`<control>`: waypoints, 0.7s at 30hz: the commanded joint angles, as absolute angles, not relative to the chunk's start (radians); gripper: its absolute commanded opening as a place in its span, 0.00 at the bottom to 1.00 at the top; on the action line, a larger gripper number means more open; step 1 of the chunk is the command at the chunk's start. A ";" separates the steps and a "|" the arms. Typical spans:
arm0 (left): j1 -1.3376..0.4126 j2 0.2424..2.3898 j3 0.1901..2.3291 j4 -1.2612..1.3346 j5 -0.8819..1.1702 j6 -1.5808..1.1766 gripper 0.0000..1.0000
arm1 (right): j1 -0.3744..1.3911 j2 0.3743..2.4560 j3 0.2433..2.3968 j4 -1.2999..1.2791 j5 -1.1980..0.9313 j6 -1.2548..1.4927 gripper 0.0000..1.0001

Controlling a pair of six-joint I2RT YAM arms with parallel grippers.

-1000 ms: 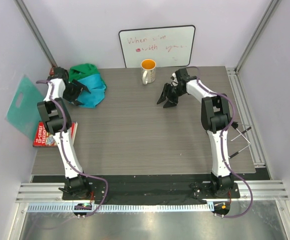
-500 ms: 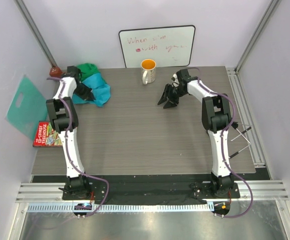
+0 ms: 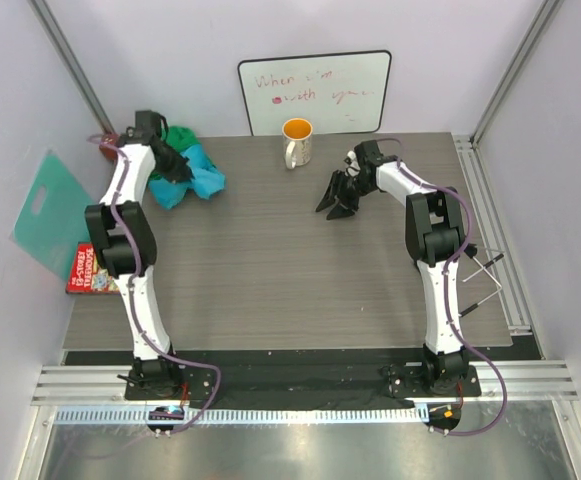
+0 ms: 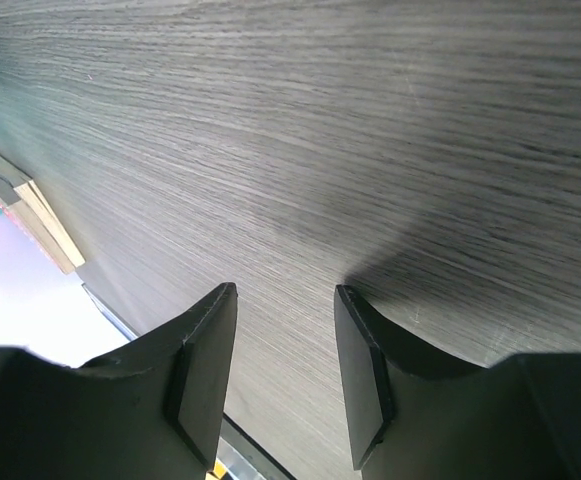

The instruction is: Fold and stack the t-shirts

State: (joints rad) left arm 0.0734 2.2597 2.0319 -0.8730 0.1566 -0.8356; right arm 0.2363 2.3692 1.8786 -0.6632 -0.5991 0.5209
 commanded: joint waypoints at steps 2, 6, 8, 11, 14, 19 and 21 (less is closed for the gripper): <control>0.075 1.967 2.158 -0.749 0.098 -0.853 0.00 | 0.232 2.373 1.879 -0.695 -0.566 0.525 0.50; 0.078 1.890 2.215 -0.585 0.184 -0.856 0.00 | 0.233 2.388 1.887 -0.677 -0.568 0.546 0.48; 0.078 1.858 2.206 -0.526 0.247 -0.892 0.00 | 0.233 2.396 1.893 -0.661 -0.572 0.561 0.48; 0.078 1.806 2.174 -0.436 0.325 -0.939 0.00 | 0.233 2.411 1.913 -0.660 -0.577 0.575 0.47; 0.071 1.758 2.155 -0.373 0.460 -0.945 0.00 | 0.232 2.413 1.914 -0.658 -0.575 0.575 0.47; 0.057 1.580 2.014 -0.242 0.520 -0.942 0.00 | 0.233 2.408 1.885 -0.624 -0.597 0.592 0.47; 0.058 1.549 1.967 -0.247 0.544 -0.975 0.00 | 0.232 2.414 1.885 -0.618 -0.604 0.598 0.47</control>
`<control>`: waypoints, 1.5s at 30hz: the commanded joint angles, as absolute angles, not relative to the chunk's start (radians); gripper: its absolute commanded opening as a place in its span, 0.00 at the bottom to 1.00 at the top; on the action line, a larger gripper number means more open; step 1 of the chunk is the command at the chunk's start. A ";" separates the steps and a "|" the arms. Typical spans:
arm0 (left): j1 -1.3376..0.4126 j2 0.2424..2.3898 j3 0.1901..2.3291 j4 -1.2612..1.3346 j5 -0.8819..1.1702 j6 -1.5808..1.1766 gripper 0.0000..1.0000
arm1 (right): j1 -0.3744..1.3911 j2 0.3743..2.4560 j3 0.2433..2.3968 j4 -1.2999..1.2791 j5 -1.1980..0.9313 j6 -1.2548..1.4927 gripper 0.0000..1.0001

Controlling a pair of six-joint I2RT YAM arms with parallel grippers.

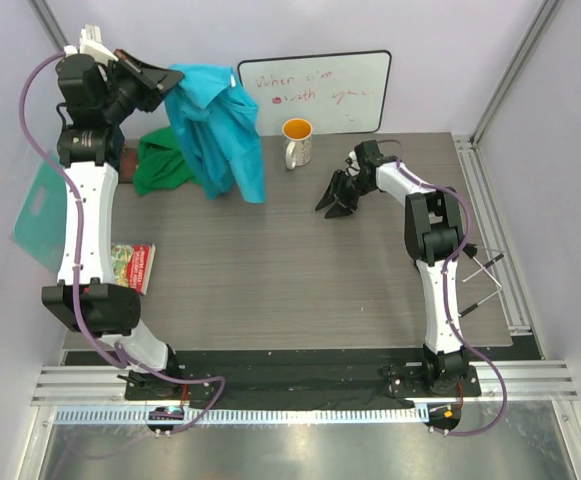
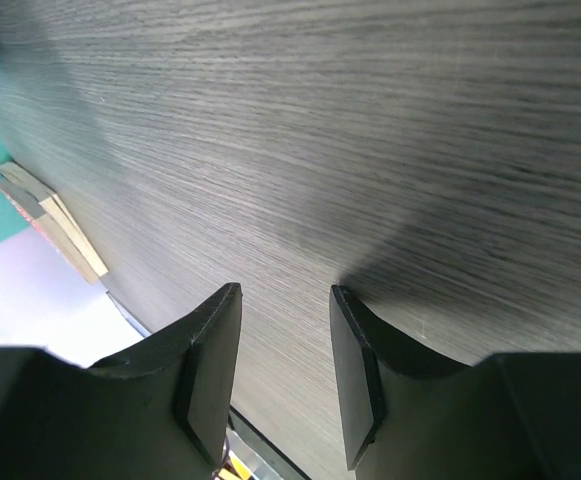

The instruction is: Fold and stack the t-shirts

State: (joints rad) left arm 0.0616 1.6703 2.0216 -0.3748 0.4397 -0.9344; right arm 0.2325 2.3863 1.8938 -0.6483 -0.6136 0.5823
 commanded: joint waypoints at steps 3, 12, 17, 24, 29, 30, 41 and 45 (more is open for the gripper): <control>0.057 1.525 1.878 -0.259 0.658 -1.038 0.00 | 0.232 2.424 1.896 -0.618 -0.607 0.609 0.46; -0.023 1.483 1.467 -0.327 0.842 -1.095 0.00 | 0.232 2.378 1.881 -0.621 -0.612 0.621 0.45; -0.060 1.563 1.315 -0.449 0.868 -1.026 0.00 | 0.221 2.295 1.815 -0.624 -0.566 0.646 0.44; -0.181 1.972 1.547 -0.895 0.851 -0.733 0.00 | 0.216 2.224 1.867 -0.647 -0.552 0.698 0.44; -0.276 2.160 1.713 -0.842 0.951 -0.779 0.00 | 0.206 2.212 1.966 -0.730 -0.566 0.712 0.47; -0.290 2.172 1.720 -0.830 0.953 -0.785 0.00 | 0.207 2.191 1.967 -0.729 -0.561 0.706 0.50; -0.196 2.050 1.588 -0.700 0.753 -0.862 0.00 | 0.238 2.103 1.735 -0.669 -0.658 0.713 0.58; -0.172 2.048 1.526 -0.626 0.747 -0.893 0.00 | 0.264 2.147 1.741 -0.675 -0.690 0.722 0.58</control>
State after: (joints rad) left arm -0.1902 2.0998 1.5604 -0.7269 0.7662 -0.8383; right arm 0.2333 2.1380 1.7336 -0.6872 -0.6247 0.7021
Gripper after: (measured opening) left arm 0.009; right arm 0.584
